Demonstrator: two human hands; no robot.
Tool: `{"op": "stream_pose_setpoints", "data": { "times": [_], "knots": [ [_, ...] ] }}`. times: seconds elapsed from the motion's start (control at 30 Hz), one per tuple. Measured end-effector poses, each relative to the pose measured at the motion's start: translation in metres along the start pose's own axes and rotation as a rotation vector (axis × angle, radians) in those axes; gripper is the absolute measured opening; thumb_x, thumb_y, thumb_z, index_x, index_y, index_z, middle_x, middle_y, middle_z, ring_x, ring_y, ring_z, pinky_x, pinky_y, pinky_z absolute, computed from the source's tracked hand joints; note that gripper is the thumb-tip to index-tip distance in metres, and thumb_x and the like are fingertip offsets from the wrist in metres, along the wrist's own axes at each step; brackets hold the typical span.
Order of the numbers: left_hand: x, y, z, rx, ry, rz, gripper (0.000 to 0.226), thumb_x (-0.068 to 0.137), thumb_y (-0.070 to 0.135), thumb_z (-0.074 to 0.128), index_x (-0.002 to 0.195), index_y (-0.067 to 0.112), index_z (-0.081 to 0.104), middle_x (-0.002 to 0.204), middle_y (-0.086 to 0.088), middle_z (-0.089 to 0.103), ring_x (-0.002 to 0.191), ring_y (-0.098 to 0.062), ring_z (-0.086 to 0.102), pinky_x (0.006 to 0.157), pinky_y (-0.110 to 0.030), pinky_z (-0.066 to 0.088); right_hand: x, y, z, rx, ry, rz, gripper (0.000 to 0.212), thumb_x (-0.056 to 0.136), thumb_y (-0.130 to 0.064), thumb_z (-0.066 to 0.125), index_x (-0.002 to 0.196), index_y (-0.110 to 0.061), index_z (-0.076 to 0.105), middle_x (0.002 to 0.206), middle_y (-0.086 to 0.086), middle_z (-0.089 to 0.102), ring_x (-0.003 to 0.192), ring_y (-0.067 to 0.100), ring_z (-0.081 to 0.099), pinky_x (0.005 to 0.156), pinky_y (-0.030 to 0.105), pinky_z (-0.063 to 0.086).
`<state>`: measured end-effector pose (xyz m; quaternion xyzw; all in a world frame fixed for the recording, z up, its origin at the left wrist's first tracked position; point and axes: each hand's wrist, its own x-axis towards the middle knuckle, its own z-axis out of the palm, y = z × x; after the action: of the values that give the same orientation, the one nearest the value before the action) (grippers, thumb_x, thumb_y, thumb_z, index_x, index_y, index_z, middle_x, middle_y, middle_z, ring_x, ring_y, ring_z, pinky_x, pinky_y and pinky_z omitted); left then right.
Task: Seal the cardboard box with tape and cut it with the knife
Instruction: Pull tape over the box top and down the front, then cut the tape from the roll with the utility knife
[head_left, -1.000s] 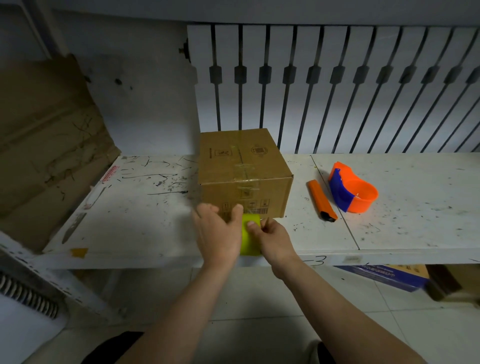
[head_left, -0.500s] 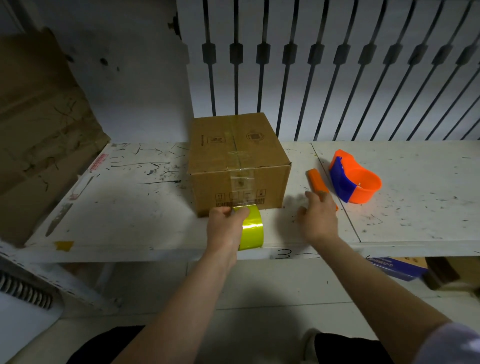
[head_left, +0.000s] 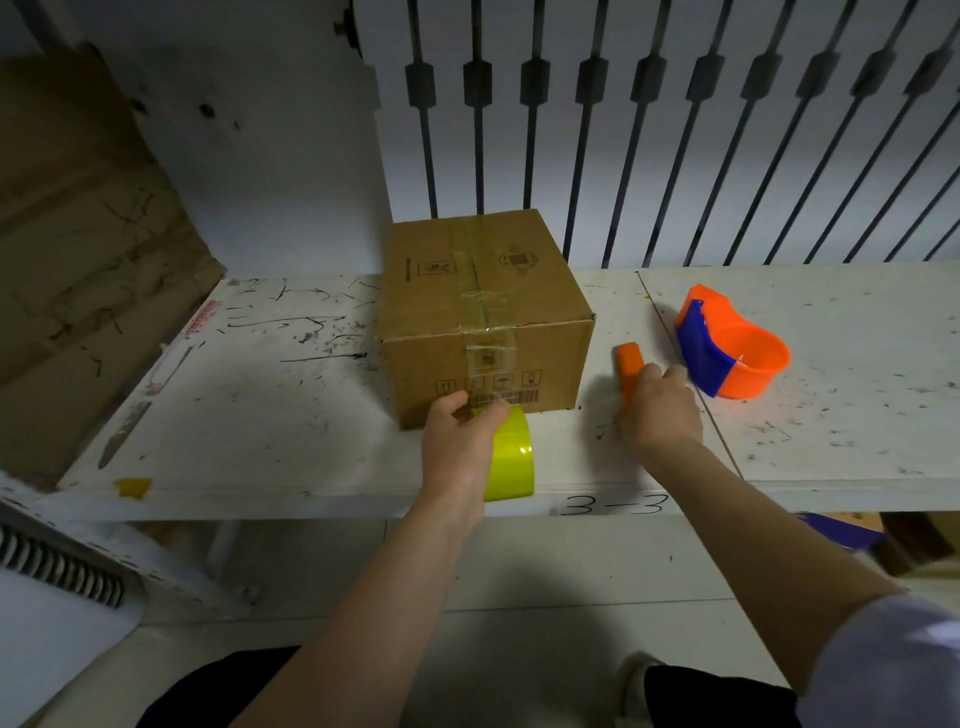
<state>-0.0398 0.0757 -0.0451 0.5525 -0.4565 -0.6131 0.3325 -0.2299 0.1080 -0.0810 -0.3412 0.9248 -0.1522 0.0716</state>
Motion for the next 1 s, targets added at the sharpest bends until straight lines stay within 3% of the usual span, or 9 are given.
{"op": "stream_pose_setpoints", "data": {
  "times": [0.23, 0.3, 0.4, 0.47, 0.53, 0.6, 0.73, 0.87, 1.0],
  "knots": [
    [0.002, 0.0, 0.0, -0.08, -0.031, -0.052, 0.028, 0.078, 0.02, 0.068, 0.105, 0.018, 0.059, 0.114, -0.012, 0.062, 0.102, -0.03, 0.059, 0.088, -0.043, 0.051, -0.024, 0.007, -0.015, 0.177, -0.09, 0.085, 0.025, 0.09, -0.011, 0.048, 0.11, 0.001, 0.055, 0.115, 0.021, 0.055, 0.09, 0.032, 0.055, 0.077, 0.036, 0.044],
    [0.001, 0.001, 0.001, -0.098, -0.039, -0.061, 0.027, 0.08, 0.017, 0.066, 0.105, 0.019, 0.057, 0.112, -0.012, 0.061, 0.096, -0.029, 0.06, 0.077, -0.038, 0.052, -0.033, 0.011, -0.022, 0.367, -0.123, 0.14, 0.027, 0.092, -0.009, 0.041, 0.112, 0.003, 0.055, 0.106, 0.021, 0.059, 0.086, 0.03, 0.053, 0.072, 0.035, 0.041],
    [0.001, 0.004, 0.001, -0.082, -0.031, -0.067, 0.026, 0.078, 0.016, 0.066, 0.102, 0.02, 0.057, 0.112, -0.013, 0.061, 0.104, -0.033, 0.059, 0.092, -0.047, 0.05, -0.055, 0.01, -0.038, 0.767, -0.32, 0.257, 0.027, 0.094, -0.006, 0.033, 0.105, 0.001, 0.056, 0.093, 0.017, 0.062, 0.08, 0.026, 0.058, 0.064, 0.034, 0.047],
    [0.001, 0.008, 0.0, -0.072, -0.019, -0.063, 0.025, 0.08, 0.015, 0.065, 0.104, 0.018, 0.059, 0.1, -0.009, 0.06, 0.096, -0.03, 0.059, 0.086, -0.041, 0.051, -0.07, 0.009, -0.049, 1.008, -0.479, 0.307, 0.025, 0.094, -0.006, 0.031, 0.093, -0.004, 0.055, 0.085, 0.013, 0.062, 0.07, 0.021, 0.058, 0.058, 0.031, 0.047],
    [0.001, 0.011, -0.003, -0.057, -0.012, -0.046, 0.027, 0.082, 0.014, 0.063, 0.109, 0.013, 0.06, 0.09, -0.007, 0.058, 0.083, -0.025, 0.056, 0.07, -0.03, 0.047, -0.078, 0.01, -0.056, 1.147, -0.573, 0.343, 0.021, 0.094, -0.008, 0.032, 0.091, -0.005, 0.053, 0.084, 0.014, 0.06, 0.063, 0.02, 0.054, 0.054, 0.03, 0.044],
    [0.001, 0.012, -0.008, -0.036, -0.004, -0.032, 0.029, 0.082, 0.014, 0.063, 0.111, 0.012, 0.06, 0.099, -0.01, 0.059, 0.087, -0.027, 0.056, 0.076, -0.033, 0.047, -0.084, 0.014, -0.061, 1.178, -0.62, 0.346, 0.017, 0.093, -0.012, 0.038, 0.094, -0.006, 0.053, 0.082, 0.015, 0.059, 0.059, 0.019, 0.05, 0.051, 0.028, 0.042],
    [0.0, 0.012, -0.015, -0.003, 0.019, -0.014, 0.031, 0.079, 0.012, 0.065, 0.11, 0.014, 0.06, 0.112, -0.012, 0.061, 0.104, -0.031, 0.058, 0.096, -0.044, 0.047, -0.094, 0.018, -0.064, 1.305, -0.56, 0.2, 0.025, 0.092, -0.003, 0.041, 0.116, -0.001, 0.05, 0.084, 0.012, 0.061, 0.059, 0.016, 0.052, 0.051, 0.026, 0.046],
    [0.001, 0.012, -0.017, -0.011, -0.024, -0.003, 0.029, 0.08, 0.009, 0.063, 0.108, 0.014, 0.06, 0.104, -0.012, 0.061, 0.09, -0.028, 0.057, 0.081, -0.039, 0.048, -0.105, 0.01, -0.075, 1.333, -0.576, -0.048, 0.024, 0.098, -0.006, 0.037, 0.114, -0.015, 0.052, 0.094, 0.008, 0.064, 0.072, 0.017, 0.059, 0.063, 0.028, 0.054],
    [0.001, 0.011, -0.018, -0.041, -0.069, -0.012, 0.026, 0.08, 0.008, 0.063, 0.105, 0.016, 0.06, 0.102, -0.015, 0.06, 0.088, -0.028, 0.056, 0.075, -0.036, 0.044, -0.111, -0.005, -0.081, 1.04, -0.646, -0.228, 0.027, 0.099, -0.012, 0.036, 0.123, -0.018, 0.047, 0.095, 0.006, 0.064, 0.069, 0.013, 0.055, 0.06, 0.022, 0.052]
  ]
}}
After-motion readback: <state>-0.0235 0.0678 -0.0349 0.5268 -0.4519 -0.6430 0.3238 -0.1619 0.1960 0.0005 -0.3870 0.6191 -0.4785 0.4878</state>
